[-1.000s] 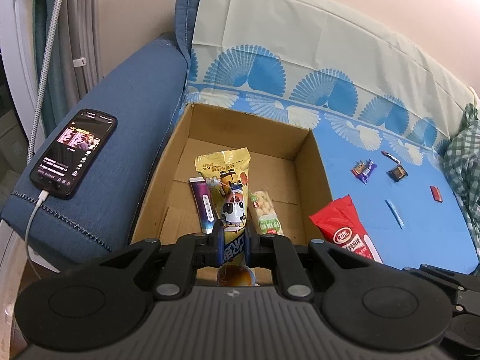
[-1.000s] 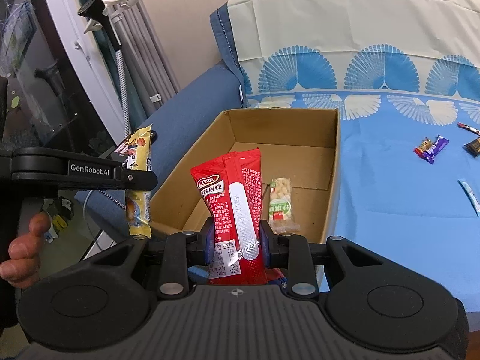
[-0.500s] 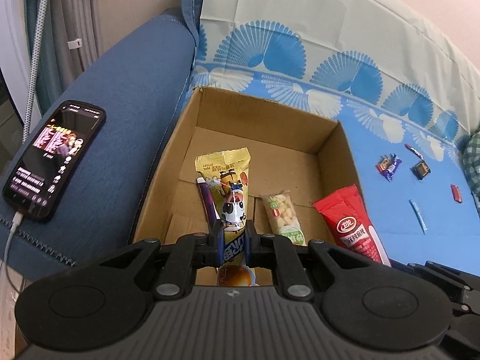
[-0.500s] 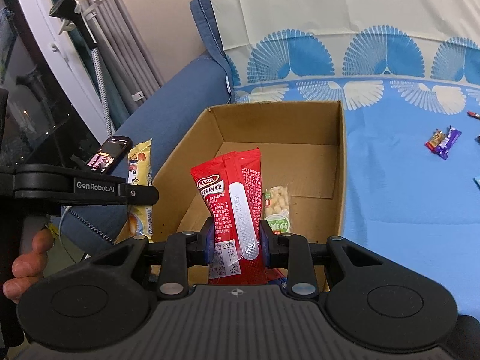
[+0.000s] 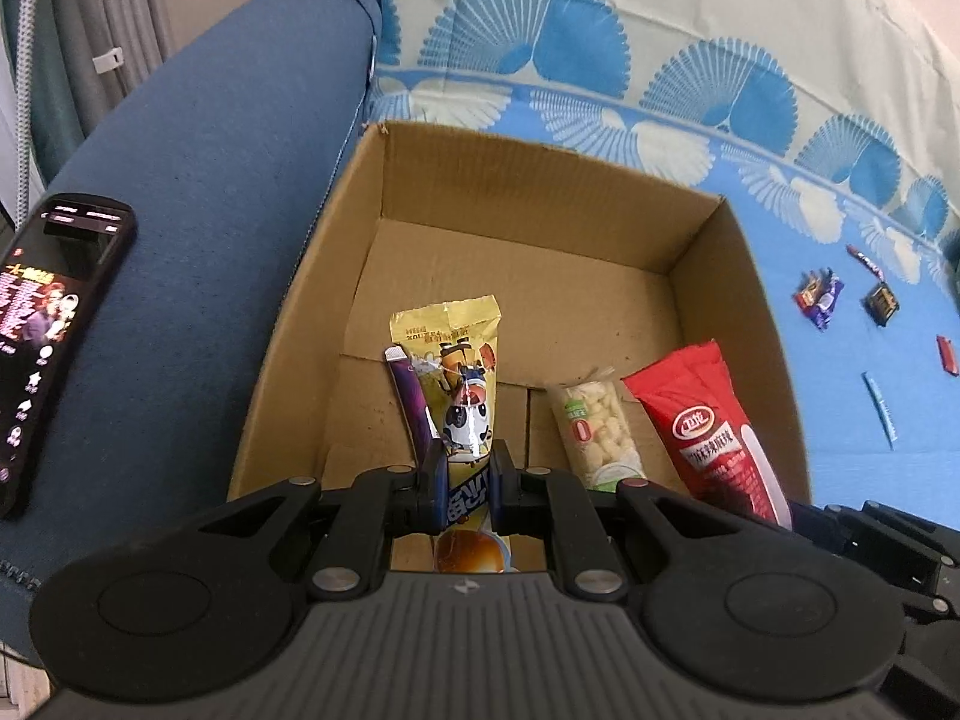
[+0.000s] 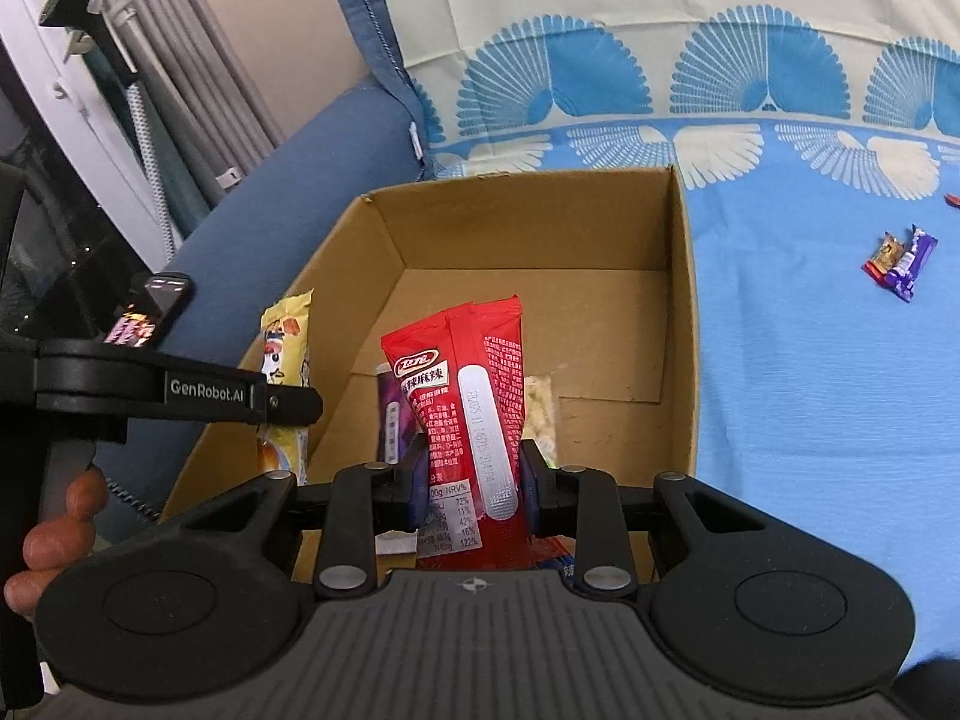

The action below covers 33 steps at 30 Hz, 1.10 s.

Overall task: Organize snacks
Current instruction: 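Carry the yellow wafer and red packet into the cardboard box with both tools, then open both tools to release the wafer and red packet in the box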

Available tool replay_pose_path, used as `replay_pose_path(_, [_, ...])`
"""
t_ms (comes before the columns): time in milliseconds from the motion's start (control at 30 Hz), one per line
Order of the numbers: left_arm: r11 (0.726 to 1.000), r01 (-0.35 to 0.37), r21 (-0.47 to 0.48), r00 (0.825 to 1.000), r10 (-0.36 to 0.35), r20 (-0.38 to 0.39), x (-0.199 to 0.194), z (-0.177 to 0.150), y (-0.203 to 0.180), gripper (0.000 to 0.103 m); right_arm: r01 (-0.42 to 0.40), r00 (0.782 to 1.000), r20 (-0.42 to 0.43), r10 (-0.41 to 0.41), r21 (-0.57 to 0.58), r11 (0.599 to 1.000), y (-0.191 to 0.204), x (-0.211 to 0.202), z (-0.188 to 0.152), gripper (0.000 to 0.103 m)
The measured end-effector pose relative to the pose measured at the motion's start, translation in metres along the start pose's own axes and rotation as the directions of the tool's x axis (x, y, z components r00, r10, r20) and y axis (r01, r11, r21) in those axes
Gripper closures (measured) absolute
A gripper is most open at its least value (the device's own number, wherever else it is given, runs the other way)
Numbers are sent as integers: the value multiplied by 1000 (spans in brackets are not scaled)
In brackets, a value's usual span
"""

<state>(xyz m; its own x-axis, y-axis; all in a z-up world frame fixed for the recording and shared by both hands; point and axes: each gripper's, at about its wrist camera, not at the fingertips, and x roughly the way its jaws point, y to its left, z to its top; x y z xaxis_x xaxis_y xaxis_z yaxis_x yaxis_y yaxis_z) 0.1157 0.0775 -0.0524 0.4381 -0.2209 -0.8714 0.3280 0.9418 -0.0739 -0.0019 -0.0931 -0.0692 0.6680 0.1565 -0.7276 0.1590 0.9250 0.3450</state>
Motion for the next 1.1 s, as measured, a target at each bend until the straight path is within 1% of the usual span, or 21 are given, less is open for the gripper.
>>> replay_pose_path(267, [1000,-12,15,999,13,-35,24,7,-2,89,3,1000,-14,-3,12,1000,-8,24,5,72])
replay_pose_path(533, [999,-28,33,998,30,-56,40,13,-7,88,21,999,-25,-21,23,999,-16,39,8,71])
replay_pose_path(567, [999,-33,33,998,35,-57,42,15,-8,80,20,999,-25,-20,25,999,-17,41,10,67])
replay_pose_path(600, [999,-34,36,998,37,-60,42,16,-8,68,23,1000,-22,-22,33,999,-18,42,13,66])
replay_pose_path(633, [999,-33,39,998,35,-60,42,17,-9,31,25,1000,-17,-25,42,999,-18,41,15,60])
replay_pose_path(667, [999,-35,40,998,38,-55,40,19,-9,5,28,1000,-11,-28,52,998,-19,40,18,44])
replay_pose_path(700, [996,-88,24,996,89,-29,36,21,-7,0,41,999,4,-41,68,997,-21,37,21,40])
replay_pose_path(733, [994,-107,11,994,107,-3,32,20,-5,0,56,998,18,-57,78,995,-22,34,24,28])
replay_pose_path(767, [994,-110,2,994,110,7,28,20,-2,0,66,997,23,-68,76,995,-22,30,26,21])
replay_pose_path(867, [996,-90,-5,995,90,-34,22,13,3,0,70,997,23,-72,55,996,-21,16,21,18])
replay_pose_path(900, [996,-92,-7,995,92,-43,19,8,3,0,71,997,15,-71,45,996,-18,9,16,18])
replay_pose_path(967, [994,-106,2,993,106,-49,9,-5,1,0,77,997,-5,-77,26,997,-12,-4,6,13])
replay_pose_path(1100, [992,-127,13,990,127,-67,-14,-35,-7,0,85,996,-17,-85,-17,996,7,-38,-21,11])
